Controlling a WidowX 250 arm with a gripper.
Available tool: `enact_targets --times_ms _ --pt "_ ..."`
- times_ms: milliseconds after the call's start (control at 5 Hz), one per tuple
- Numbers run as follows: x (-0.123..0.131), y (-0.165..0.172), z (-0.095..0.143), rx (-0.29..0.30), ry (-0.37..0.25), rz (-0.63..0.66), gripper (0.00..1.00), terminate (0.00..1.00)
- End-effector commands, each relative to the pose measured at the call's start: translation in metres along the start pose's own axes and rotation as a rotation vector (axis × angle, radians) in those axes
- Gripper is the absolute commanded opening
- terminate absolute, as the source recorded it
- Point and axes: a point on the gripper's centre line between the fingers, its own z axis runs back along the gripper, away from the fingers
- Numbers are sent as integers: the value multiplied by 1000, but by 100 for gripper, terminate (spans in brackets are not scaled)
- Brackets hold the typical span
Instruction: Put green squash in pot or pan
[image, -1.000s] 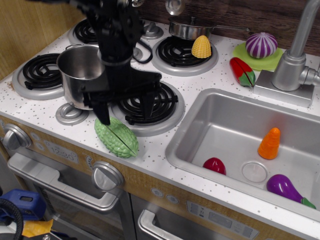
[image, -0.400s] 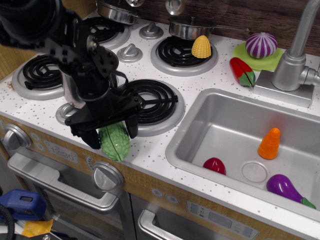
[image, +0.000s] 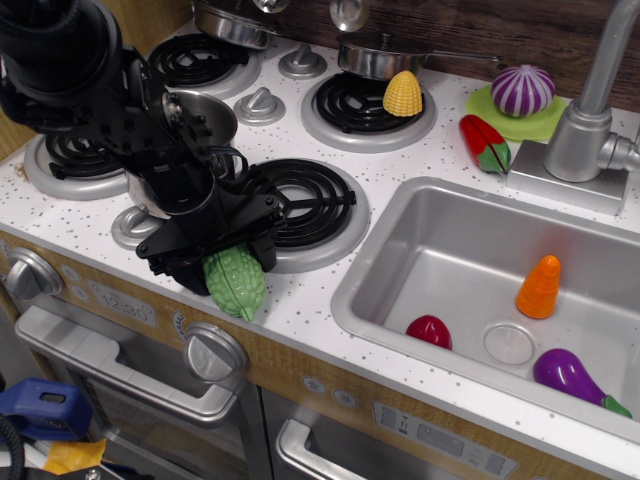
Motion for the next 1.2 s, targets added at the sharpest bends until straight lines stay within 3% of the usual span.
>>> enact_targets --times_ms 0,200,400,600,800,1000 --pt "5 -4 39 104 7 -46 0 0" --pt "25 0 87 219 35 -105 0 0" --pt "55 1 123 297 27 -198 0 0" --pt "91 -7 130 319 9 -299 0 0" --pt "118 -9 118 301 9 -394 0 0" --pt "126 -6 103 260 -14 -448 100 0"
